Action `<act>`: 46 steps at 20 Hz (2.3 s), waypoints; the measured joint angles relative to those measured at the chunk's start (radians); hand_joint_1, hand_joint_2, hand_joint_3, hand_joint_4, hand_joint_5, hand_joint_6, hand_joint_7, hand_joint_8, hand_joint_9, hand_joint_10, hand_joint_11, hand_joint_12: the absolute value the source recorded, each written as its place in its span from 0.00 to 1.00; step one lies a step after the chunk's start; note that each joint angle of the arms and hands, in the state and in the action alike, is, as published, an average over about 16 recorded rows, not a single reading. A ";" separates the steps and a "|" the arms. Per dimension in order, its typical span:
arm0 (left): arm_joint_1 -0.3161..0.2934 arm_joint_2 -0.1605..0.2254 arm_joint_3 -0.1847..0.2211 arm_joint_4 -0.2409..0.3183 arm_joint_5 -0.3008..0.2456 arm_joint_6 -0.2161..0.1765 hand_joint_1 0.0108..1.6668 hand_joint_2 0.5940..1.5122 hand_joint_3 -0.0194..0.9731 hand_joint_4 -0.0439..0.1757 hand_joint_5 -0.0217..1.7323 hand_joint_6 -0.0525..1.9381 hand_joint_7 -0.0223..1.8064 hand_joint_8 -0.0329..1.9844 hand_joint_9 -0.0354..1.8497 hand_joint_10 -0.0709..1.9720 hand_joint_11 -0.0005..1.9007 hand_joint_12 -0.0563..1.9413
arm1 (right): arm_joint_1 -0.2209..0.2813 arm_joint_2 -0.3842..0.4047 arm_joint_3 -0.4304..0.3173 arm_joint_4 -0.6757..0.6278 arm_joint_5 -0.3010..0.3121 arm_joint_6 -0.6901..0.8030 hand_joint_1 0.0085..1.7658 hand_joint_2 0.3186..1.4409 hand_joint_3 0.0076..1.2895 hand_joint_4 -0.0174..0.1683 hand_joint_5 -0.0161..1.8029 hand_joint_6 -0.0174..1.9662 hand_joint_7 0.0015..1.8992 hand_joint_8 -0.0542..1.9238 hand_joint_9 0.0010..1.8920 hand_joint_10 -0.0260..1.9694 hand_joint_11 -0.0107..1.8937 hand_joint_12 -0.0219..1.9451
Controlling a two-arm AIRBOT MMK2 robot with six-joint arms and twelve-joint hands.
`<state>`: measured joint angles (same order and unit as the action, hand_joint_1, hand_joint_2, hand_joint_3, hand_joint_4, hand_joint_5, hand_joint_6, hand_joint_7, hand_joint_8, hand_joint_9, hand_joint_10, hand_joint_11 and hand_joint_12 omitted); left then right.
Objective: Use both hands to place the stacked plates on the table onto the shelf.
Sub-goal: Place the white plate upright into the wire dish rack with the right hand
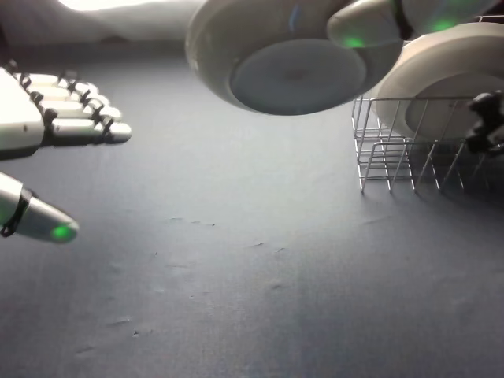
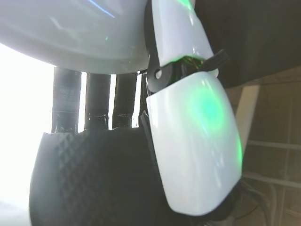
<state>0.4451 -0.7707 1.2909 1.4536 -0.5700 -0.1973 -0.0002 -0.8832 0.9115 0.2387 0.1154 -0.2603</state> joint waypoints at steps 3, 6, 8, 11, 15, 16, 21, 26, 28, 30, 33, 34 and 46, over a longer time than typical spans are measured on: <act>-0.004 0.003 -0.011 -0.031 0.011 0.030 0.00 0.47 0.04 0.19 0.03 0.03 0.03 0.02 0.03 0.04 0.01 0.03 | -0.004 0.027 -0.008 0.001 -0.013 -0.001 0.78 0.61 0.00 0.04 0.51 0.47 0.55 0.45 0.56 0.51 0.53 0.59; -0.009 0.006 -0.021 -0.054 0.022 0.055 0.00 0.47 0.04 0.19 0.03 0.03 0.03 0.02 0.03 0.04 0.01 0.03 | -0.011 0.045 -0.009 0.001 -0.024 -0.004 0.79 0.61 0.00 0.04 0.51 0.47 0.54 0.46 0.56 0.51 0.53 0.59; -0.013 0.008 -0.027 -0.059 0.030 0.060 0.00 0.47 0.04 0.20 0.03 0.03 0.03 0.02 0.03 0.04 0.01 0.03 | -0.017 0.054 -0.006 0.001 -0.030 -0.007 0.79 0.61 0.00 0.04 0.51 0.47 0.54 0.46 0.56 0.51 0.53 0.59; -0.017 0.008 -0.032 -0.049 0.040 0.056 0.00 0.47 0.04 0.20 0.03 0.03 0.03 0.02 0.03 0.04 0.01 0.03 | -0.026 0.064 0.001 -0.001 -0.037 -0.012 0.79 0.62 0.00 0.04 0.51 0.47 0.54 0.46 0.56 0.51 0.52 0.59; -0.021 0.004 -0.032 -0.034 0.050 0.047 0.00 0.47 0.04 0.20 0.03 0.03 0.03 0.02 0.03 0.04 0.01 0.03 | -0.038 0.075 0.011 -0.003 -0.039 -0.019 0.79 0.62 0.00 0.04 0.51 0.47 0.54 0.46 0.56 0.50 0.52 0.59; -0.022 0.003 -0.032 -0.030 0.051 0.044 0.00 0.47 0.04 0.20 0.03 0.03 0.03 0.02 0.03 0.04 0.01 0.03 | -0.040 0.078 0.014 -0.003 -0.040 -0.020 0.79 0.62 0.00 0.04 0.51 0.47 0.54 0.45 0.56 0.50 0.53 0.59; -0.027 0.002 -0.032 -0.015 0.051 0.029 0.00 0.47 0.04 0.20 0.04 0.03 0.03 0.02 0.03 0.04 0.02 0.03 | -0.048 0.092 0.024 -0.007 -0.038 -0.025 0.79 0.62 0.00 0.04 0.50 0.47 0.55 0.45 0.56 0.50 0.53 0.58; -0.029 0.001 -0.031 -0.011 0.049 0.020 0.00 0.47 0.04 0.20 0.04 0.03 0.03 0.02 0.03 0.04 0.01 0.03 | -0.063 0.109 0.034 -0.016 -0.037 -0.029 0.79 0.62 0.00 0.04 0.50 0.47 0.55 0.44 0.56 0.50 0.53 0.58; -0.031 0.001 -0.031 -0.010 0.047 0.017 0.00 0.47 0.04 0.20 0.04 0.03 0.03 0.02 0.03 0.04 0.01 0.03 | -0.073 0.116 0.039 -0.019 -0.036 -0.030 0.79 0.62 0.00 0.04 0.50 0.47 0.56 0.44 0.56 0.50 0.53 0.58; -0.033 0.001 -0.031 -0.009 0.045 0.014 0.00 0.47 0.04 0.20 0.04 0.03 0.03 0.02 0.03 0.04 0.01 0.03 | -0.086 0.122 0.044 -0.023 -0.033 -0.031 0.79 0.62 0.00 0.04 0.50 0.47 0.56 0.44 0.56 0.51 0.53 0.59; -0.036 0.000 -0.031 -0.006 0.043 0.013 0.01 0.47 0.04 0.20 0.04 0.03 0.03 0.02 0.03 0.04 0.01 0.03 | -0.111 0.130 0.053 -0.032 -0.026 -0.032 0.79 0.62 0.00 0.04 0.50 0.47 0.56 0.44 0.56 0.50 0.52 0.59; -0.037 -0.001 -0.031 -0.005 0.042 0.012 0.01 0.47 0.04 0.20 0.04 0.03 0.03 0.02 0.03 0.04 0.01 0.03 | -0.121 0.132 0.056 -0.036 -0.023 -0.032 0.79 0.62 0.00 0.04 0.50 0.47 0.56 0.44 0.56 0.50 0.52 0.59; -0.044 -0.011 -0.033 0.006 0.038 0.009 0.01 0.47 0.04 0.20 0.04 0.03 0.03 0.02 0.03 0.04 0.01 0.03 | -0.275 0.148 0.099 -0.145 0.057 -0.032 0.78 0.63 0.00 0.04 0.49 0.49 0.54 0.47 0.54 0.47 0.50 0.59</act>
<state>0.4011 -0.7812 1.2582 1.4597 -0.5316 -0.1882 -0.2752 -0.7356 1.0107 0.0934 0.1728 -0.2921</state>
